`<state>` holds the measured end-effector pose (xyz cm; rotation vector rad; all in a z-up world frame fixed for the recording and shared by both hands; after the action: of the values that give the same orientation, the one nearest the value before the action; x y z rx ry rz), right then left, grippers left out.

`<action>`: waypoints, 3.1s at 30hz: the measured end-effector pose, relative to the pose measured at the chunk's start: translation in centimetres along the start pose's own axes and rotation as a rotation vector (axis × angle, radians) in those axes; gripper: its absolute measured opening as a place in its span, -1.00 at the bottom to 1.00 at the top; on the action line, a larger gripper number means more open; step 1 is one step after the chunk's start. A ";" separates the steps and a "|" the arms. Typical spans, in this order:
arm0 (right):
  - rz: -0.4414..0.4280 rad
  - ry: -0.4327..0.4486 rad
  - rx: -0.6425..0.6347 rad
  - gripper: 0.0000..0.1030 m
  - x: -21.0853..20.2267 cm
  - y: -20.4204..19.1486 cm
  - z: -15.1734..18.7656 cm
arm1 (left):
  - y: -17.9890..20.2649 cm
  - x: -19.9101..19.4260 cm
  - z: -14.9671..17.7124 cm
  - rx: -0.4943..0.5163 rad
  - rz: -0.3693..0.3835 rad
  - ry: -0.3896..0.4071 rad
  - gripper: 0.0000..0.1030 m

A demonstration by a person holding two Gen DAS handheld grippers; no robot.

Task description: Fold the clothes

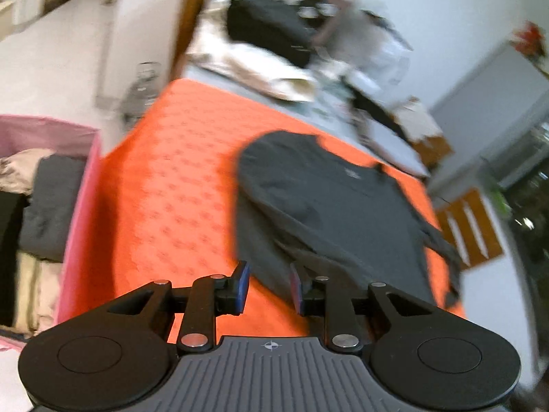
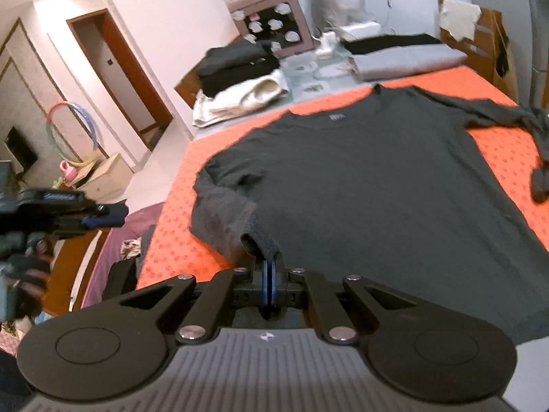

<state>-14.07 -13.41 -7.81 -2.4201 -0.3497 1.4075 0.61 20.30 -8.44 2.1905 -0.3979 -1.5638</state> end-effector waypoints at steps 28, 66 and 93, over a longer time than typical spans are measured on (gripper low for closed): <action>-0.007 0.021 0.053 -0.93 -0.8 3.1 0.1 | 7.0 10.7 -14.0 0.006 -0.264 0.160 -0.93; 0.223 -0.023 0.388 -0.28 -0.3 21.1 5.1 | 13.2 17.2 -9.5 0.390 -0.314 0.034 -0.49; 0.239 -0.014 0.414 -0.91 -2.2 20.9 3.8 | 7.3 14.9 -3.2 0.412 -0.504 0.047 -0.20</action>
<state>-17.40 -32.79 -16.02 -2.1599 0.2194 1.4239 8.54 7.62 -16.24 2.8040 -0.1661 -1.8010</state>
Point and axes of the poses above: each gripper's, at about its wrist camera, not at the fingertips, and x roughly the way its jaws point, y to its right, z to its underside, the point moved 4 cm from there along x, roughly the way its jaws point, and after that the axes turned 14 degrees about -y, right-handed, at the moved point
